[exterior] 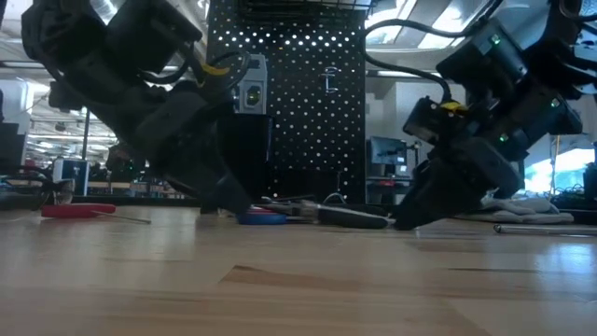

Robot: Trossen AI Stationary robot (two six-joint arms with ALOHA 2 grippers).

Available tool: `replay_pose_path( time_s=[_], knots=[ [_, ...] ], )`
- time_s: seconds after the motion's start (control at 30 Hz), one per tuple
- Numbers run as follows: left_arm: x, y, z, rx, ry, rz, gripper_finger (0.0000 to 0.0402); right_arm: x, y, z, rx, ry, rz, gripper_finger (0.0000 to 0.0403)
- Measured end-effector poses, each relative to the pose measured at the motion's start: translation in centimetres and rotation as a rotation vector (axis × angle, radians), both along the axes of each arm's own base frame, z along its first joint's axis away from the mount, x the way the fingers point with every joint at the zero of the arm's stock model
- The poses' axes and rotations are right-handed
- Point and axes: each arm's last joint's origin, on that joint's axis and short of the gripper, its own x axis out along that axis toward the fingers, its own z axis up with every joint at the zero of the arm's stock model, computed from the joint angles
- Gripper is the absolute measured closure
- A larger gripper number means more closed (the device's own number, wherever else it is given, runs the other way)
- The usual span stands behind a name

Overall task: Hang tools onto peg board
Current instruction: Put the long nose pliers into the left bin on the pegboard

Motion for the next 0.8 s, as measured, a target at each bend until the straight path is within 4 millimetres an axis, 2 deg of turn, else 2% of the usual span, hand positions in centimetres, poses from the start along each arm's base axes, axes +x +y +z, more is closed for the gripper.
replay_pose_path(
  time_s=[0.1, 0.33, 0.47, 0.67, 0.8],
  knots=[
    [0.1, 0.0, 0.1, -0.003, -0.015, 0.003, 0.0176, 0.1, 0.1, -0.3, 0.006, -0.001, 0.006, 0.0187],
    [0.0, -0.1, 0.1, -0.003, -0.012, -0.003, 0.0176, 0.0, 0.0, -0.4, -0.003, 0.018, 0.001, 0.03],
    [0.0, 0.0, 0.1, 0.012, -0.009, -0.003, 0.0176, 0.0, -0.1, -0.5, -0.015, 0.027, 0.001, 0.0343],
    [-0.1, 0.0, 0.6, 0.016, -0.02, -0.009, 0.0176, -0.2, 0.0, 0.7, -0.007, 0.008, 0.033, 0.0383],
    [-0.1, 0.0, 1.5, -0.03, -0.054, -0.004, 0.0176, -0.6, 0.0, 1.4, 0.01, 0.015, 0.05, 0.0384]
  ],
)
